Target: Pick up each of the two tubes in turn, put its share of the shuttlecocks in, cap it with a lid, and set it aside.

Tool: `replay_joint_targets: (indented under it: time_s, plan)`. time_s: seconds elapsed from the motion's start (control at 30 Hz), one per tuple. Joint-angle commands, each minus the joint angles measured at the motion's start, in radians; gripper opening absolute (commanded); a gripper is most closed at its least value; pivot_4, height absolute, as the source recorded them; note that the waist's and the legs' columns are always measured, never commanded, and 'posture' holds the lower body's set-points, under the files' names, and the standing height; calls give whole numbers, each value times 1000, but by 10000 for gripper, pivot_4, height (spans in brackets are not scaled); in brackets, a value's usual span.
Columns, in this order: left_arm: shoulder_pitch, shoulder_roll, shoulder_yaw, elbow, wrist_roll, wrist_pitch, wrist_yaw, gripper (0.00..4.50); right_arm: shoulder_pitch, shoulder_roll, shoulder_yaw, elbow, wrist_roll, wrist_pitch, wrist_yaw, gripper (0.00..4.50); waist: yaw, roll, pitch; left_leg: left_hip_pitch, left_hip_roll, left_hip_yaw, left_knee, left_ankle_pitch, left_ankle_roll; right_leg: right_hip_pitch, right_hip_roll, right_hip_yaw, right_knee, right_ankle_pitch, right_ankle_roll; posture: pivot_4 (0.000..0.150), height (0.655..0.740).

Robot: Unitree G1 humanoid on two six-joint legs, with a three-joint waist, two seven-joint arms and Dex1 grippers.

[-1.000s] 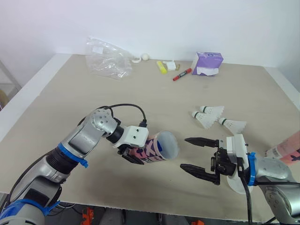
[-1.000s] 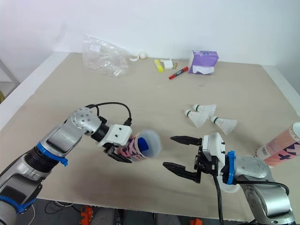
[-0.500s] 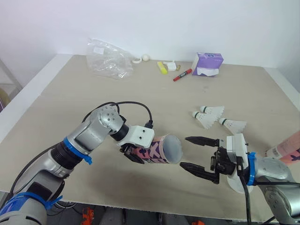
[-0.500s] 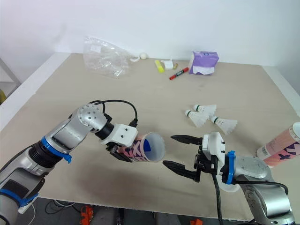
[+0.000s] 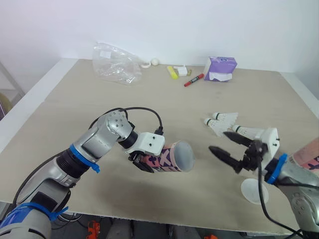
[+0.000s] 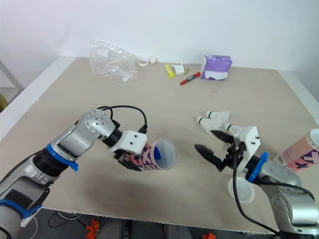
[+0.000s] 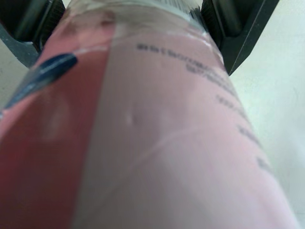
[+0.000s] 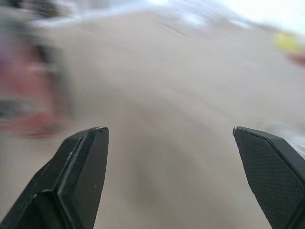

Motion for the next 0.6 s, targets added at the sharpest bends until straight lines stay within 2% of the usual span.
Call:
replay_joint_targets:
  time_s: [0.03, 0.2, 0.6]
  plan:
    - [-6, -1, -2, 2, 20, -1, 18, 28412, -52, 30, -8, 14, -25, 65, -121, 45000, 2, 1, 0, 0, 0, 0, 0, 0, 0, 0, 0, 0, 0, 0, 0, 1500, 7400]
    - [3, 2, 3, -9, 18, 6, 20, 28412, -105, 70, 9, 64, -45, 109, -187, 45000, 1, 1, -1, -1, -1, 0, -1, 0, 0, 0, -1, 1, 0, -1, 1, 1500, 7400]
    - [11, -10, 11, -18, 12, 16, 37, 28412, -223, 125, 38, 194, -50, 144, -172, 45000, 0, 2, -1, -1, -1, 0, -1, 0, 0, 0, -1, 1, 0, -1, 1, 1500, 7400]
